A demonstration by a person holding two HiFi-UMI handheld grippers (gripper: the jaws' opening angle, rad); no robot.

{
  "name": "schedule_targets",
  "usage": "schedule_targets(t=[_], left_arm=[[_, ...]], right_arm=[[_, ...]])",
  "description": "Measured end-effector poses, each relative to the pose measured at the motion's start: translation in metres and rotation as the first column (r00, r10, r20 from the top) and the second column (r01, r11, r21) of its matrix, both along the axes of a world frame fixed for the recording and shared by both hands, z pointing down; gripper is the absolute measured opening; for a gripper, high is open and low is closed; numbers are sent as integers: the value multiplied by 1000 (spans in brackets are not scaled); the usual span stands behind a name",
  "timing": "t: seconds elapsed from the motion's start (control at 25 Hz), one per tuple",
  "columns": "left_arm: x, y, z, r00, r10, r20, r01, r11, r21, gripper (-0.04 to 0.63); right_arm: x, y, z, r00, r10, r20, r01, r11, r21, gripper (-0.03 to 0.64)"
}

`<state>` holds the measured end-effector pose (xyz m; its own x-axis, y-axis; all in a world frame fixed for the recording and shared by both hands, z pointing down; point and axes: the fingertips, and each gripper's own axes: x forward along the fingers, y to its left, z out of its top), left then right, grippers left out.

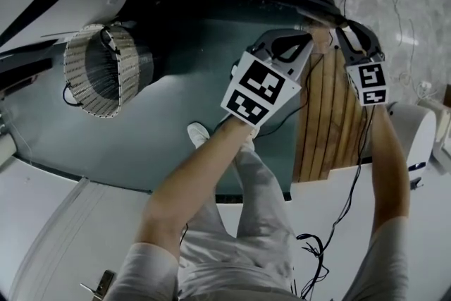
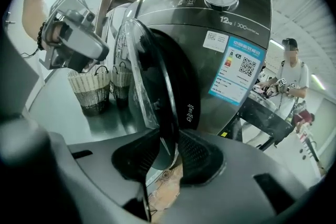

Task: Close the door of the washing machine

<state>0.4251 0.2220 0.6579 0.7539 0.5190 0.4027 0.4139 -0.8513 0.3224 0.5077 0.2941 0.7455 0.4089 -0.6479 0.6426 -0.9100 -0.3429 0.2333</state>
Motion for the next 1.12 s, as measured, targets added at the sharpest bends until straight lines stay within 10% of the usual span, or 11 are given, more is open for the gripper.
schedule_targets(t=[1.12], left_arm=[[-8,-37,0,996,-86,-31,85,996,-35,3]], right_arm=[[49,-18,0,971,216,-101,-217,976,-5,113]])
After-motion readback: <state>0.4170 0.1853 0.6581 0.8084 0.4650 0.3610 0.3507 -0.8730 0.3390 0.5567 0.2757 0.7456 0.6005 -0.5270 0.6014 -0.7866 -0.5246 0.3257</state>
